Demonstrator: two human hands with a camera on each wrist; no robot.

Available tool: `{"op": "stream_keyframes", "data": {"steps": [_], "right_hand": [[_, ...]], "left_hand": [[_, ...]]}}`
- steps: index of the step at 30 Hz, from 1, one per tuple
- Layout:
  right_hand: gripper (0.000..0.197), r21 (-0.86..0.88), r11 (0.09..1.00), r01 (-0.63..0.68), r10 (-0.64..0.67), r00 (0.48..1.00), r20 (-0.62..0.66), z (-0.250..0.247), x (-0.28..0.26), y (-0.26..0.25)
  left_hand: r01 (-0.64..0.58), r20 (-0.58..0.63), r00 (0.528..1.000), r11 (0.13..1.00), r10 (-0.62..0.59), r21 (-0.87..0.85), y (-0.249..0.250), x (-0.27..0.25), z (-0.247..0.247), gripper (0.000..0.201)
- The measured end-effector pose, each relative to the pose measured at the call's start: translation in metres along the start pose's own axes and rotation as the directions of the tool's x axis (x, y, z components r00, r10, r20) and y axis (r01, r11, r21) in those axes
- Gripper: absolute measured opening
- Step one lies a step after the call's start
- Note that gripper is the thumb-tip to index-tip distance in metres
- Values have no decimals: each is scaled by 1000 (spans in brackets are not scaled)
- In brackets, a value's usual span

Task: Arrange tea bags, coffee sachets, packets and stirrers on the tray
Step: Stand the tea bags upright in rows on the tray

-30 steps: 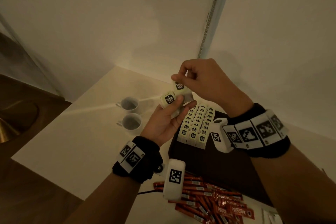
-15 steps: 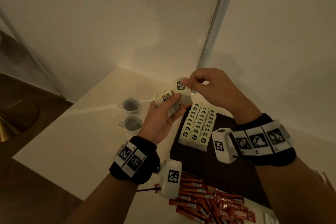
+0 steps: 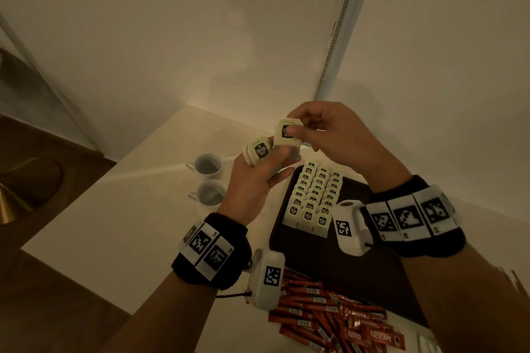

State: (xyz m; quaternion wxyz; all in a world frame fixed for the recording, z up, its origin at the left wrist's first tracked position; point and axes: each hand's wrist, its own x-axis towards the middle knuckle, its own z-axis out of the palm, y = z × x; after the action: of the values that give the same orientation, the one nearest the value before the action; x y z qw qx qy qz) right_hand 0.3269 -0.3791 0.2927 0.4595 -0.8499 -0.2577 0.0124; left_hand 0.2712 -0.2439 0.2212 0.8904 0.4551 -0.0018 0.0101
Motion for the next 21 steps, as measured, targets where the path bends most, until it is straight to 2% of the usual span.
{"op": "stream_keyframes", "data": {"steps": [2, 7, 10, 12, 15, 18, 21], "right_hand": [[12, 78, 997, 1, 1, 1000, -23, 0, 1, 0], [13, 158, 987, -1, 7, 999, -36, 1, -2, 4], [10, 178, 983, -47, 59, 996, -63, -1, -7, 10], [8, 142, 987, -69, 81, 993, -80, -1, -14, 22], [12, -50, 987, -155, 153, 987, -41, 7, -28, 54], [17, -170, 923, -344, 360, 930, 71, 29, -45, 101], [21, -239, 859, -452, 494, 855, 159, 56, -60, 148]], "left_hand": [[-11, 15, 1000, 1000, 10, 20, -3, 0, 0, 25], [-7, -36, 999, 1000, 8, 15, -11, 1, -1, 11], [15, -55, 998, 999, -12, 46, -17, 1, -7, 12], [51, -112, 993, 998, -46, 45, -22, 2, -17, 22], [144, -261, 953, 988, -152, -49, -24, 6, -35, 27], [197, -281, 933, 972, -225, -127, -20, 11, -46, 45], [197, -277, 935, 973, -224, -121, -19, 13, -52, 54]]}}
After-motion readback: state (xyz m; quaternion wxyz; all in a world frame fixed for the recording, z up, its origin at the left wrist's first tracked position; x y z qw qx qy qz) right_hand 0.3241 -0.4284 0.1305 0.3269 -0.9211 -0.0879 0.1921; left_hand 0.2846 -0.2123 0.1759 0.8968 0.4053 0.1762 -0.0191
